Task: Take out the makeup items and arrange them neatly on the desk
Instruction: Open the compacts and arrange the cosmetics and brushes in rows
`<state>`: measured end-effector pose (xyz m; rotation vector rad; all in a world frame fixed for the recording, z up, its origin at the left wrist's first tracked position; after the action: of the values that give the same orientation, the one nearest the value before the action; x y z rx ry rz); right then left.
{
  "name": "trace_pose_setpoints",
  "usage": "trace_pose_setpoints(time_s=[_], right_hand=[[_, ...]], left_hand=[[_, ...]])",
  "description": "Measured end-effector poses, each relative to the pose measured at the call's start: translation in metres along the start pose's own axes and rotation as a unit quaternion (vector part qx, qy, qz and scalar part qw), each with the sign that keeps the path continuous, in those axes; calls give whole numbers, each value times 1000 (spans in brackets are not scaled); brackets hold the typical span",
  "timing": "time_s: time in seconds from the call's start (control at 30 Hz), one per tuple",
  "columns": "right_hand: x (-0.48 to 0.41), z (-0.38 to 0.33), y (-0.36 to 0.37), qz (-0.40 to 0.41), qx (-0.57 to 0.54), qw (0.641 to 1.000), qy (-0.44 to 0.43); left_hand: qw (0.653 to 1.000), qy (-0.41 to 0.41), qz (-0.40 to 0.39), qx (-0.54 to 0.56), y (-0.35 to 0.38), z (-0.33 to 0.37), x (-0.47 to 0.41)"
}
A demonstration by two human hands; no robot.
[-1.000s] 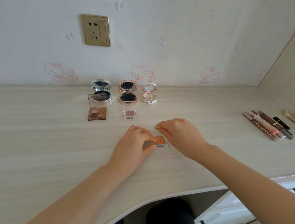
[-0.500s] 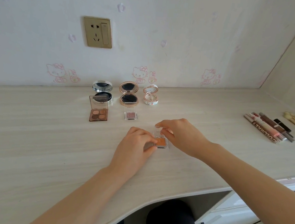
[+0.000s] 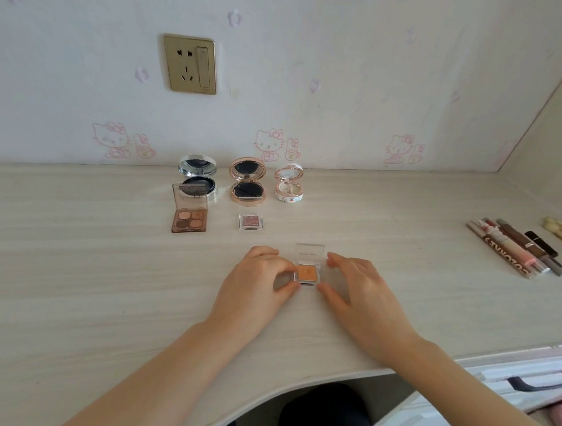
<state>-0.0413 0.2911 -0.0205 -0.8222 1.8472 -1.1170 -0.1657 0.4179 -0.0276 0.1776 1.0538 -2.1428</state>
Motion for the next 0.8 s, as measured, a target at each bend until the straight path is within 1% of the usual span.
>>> trace_pose_setpoints(time_s=[0.1,0.3,0.37,0.47,0.6,0.7,0.8], right_hand=[[3,-3,5,38,42,997,-51],[-4,-4,6,67,41,994,-73],[-8,-4,7,61,31,995,-69],[-18,0,10,47,15,997,-60],[-32,1,15,39,21,998,-54],[-48,0,19,25,28,998,-53],[-65,0,24,11,36,998,-51]], left_hand=[[1000,-3,-7,-2,0,0,1],[1000,-7,-26,-16,2,-1,0],[999,-6,-37,-32,3,-1,-1],[995,15,-54,-86,3,-2,-10],[991,41,-55,-116,0,-5,-26],[988,71,-26,-134,-1,-6,-35],[985,76,6,-153,-1,-17,-46]])
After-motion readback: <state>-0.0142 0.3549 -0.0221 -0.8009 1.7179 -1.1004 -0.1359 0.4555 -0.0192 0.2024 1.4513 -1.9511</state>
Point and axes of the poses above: each hand's wrist, its own x-axis away from the middle knuckle, its own y-axis out of the palm, z = x × y, the point moved 3 cm from there along -x, towards the middle knuckle, and after that the axes turned 9 degrees about x, right-handed, at the moved point
